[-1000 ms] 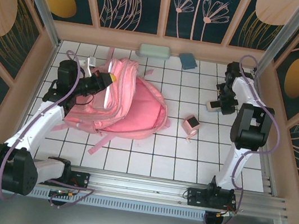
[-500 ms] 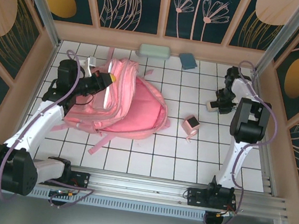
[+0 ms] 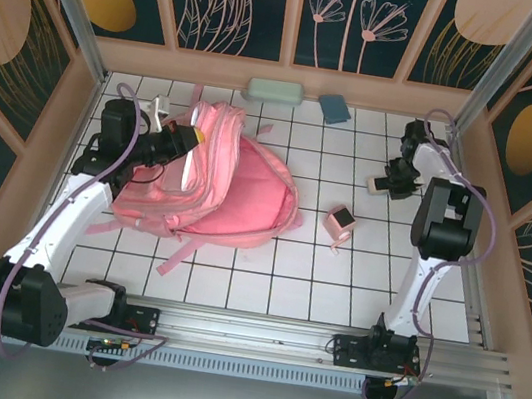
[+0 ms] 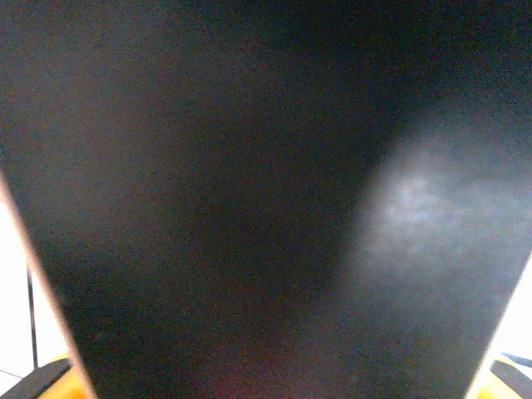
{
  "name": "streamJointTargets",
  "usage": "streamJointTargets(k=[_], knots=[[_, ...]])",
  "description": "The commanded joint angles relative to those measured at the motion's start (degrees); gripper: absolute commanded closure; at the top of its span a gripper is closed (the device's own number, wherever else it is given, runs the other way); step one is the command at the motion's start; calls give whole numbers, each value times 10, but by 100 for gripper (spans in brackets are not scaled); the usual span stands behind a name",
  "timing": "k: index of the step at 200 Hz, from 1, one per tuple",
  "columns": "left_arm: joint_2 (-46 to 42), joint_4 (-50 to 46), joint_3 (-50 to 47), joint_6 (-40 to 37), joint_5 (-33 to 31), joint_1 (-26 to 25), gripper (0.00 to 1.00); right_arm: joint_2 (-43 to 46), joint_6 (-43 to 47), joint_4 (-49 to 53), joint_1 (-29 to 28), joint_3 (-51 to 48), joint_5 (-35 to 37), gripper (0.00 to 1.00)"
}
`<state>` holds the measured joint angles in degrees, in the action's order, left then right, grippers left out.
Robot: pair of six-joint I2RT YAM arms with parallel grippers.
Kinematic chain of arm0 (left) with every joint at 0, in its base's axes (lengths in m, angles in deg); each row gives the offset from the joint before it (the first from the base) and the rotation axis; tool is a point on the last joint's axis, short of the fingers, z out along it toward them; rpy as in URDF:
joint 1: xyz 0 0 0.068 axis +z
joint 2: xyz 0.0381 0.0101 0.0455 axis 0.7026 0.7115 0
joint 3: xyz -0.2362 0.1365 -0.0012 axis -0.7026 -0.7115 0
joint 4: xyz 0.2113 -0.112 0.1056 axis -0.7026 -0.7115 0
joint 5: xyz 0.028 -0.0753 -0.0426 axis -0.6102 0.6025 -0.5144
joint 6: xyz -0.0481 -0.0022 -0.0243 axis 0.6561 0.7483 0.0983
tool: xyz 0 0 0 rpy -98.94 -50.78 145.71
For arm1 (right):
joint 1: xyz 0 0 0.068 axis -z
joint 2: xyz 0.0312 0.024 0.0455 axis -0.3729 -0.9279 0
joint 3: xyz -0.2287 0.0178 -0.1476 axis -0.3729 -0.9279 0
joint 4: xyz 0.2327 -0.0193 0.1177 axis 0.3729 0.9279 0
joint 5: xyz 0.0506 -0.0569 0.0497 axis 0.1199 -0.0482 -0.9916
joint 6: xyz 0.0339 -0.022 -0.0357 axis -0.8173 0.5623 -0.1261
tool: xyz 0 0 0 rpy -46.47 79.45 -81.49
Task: Pack books, pencil case, and school supplies into a backpack
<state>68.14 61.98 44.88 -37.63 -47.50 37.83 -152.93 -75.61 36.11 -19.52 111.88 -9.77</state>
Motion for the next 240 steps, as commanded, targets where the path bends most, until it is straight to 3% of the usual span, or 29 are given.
streamJointTargets(k=[1,38,63,98,127,158,240], knots=[[-4,28,57,2,29,0,100,95,24,-36,-14,-24,30,88],[8,-17,102,-10,47,0,100,216,84,-169,-59,-136,12,96],[15,-34,119,-10,49,1,100,275,123,-231,-74,-191,-16,97],[25,-60,153,-21,42,6,100,300,209,-313,-96,-222,-174,95],[32,-83,179,-37,52,10,100,322,289,-436,-174,-270,-313,90],[37,-100,205,-51,64,12,100,279,319,-475,-272,-242,-393,90],[36,-97,213,-52,61,13,100,106,266,-506,-410,-122,-438,90]])
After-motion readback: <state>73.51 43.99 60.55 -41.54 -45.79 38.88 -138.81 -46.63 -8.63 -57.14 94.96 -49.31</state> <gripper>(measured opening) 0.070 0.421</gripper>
